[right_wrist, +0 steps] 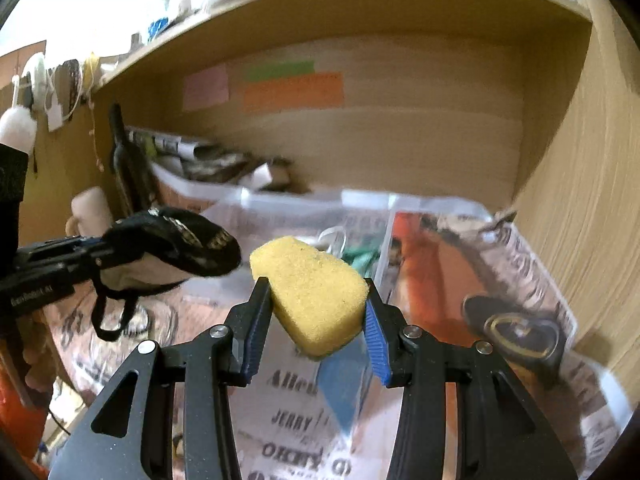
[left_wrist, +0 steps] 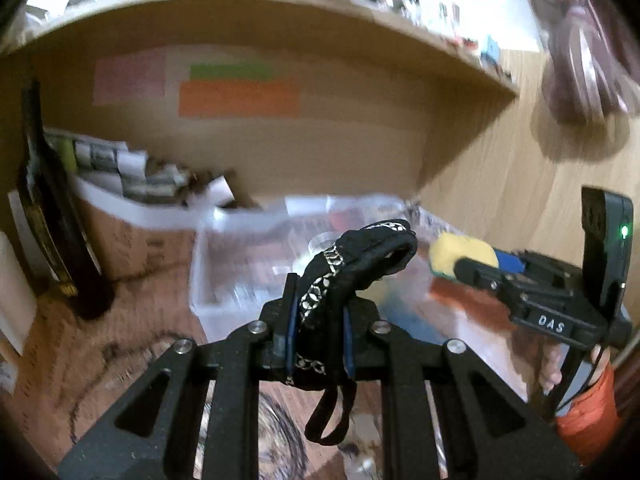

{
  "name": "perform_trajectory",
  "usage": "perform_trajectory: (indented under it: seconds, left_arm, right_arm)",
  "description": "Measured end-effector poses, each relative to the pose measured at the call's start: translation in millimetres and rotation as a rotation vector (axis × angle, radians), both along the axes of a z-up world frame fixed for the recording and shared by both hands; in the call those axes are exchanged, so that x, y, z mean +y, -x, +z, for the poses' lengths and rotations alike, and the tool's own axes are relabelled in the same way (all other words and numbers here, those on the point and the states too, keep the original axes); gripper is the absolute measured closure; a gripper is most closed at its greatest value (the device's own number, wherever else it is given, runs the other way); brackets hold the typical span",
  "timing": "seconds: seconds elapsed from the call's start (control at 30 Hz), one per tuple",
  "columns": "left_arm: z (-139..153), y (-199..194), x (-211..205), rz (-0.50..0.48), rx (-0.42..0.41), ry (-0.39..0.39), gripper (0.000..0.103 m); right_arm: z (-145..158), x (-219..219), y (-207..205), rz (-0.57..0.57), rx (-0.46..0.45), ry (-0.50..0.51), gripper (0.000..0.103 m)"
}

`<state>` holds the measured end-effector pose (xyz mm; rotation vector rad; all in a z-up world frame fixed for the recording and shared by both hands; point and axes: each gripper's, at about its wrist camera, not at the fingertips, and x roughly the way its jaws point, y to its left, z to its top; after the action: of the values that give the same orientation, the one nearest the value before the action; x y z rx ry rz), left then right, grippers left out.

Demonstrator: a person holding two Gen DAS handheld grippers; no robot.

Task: Organize soft objects
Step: 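Grasp the black strap with the left tool while the right tool grasps the yellow sponge, then lower the strap and sponge into the box and open both tools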

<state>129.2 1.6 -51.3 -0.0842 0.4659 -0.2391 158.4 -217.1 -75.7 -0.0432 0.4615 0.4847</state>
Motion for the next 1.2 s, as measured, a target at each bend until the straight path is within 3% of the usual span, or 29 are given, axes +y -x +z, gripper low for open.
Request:
perform_trajectory:
  seconds: [0.17, 0.33, 0.77, 0.93, 1.2]
  left_arm:
    - [19, -12, 11, 0.042, -0.064, 0.012, 0.085]
    - [18, -37, 16, 0.069, -0.047, 0.022, 0.085]
    - [-27, -112, 8, 0.087, 0.119, -0.023, 0.085]
    - [-40, -124, -7, 0.056, 0.144, -0.072, 0.085]
    - [-59, -139, -16, -0.028, 0.278, -0.072, 0.081]
  right_arm:
    - [13, -3, -10, -0.017, -0.034, -0.021, 0.063]
    - [21, -8, -28, -0.032, -0.044, -0.038, 0.063]
    - [6, 18, -75, -0.016, 0.026, 0.034, 0.063]
    - [-11, 33, -91, -0.008, 0.086, 0.084, 0.063]
    - [-27, 46, -102, 0.007, 0.127, 0.125, 0.06]
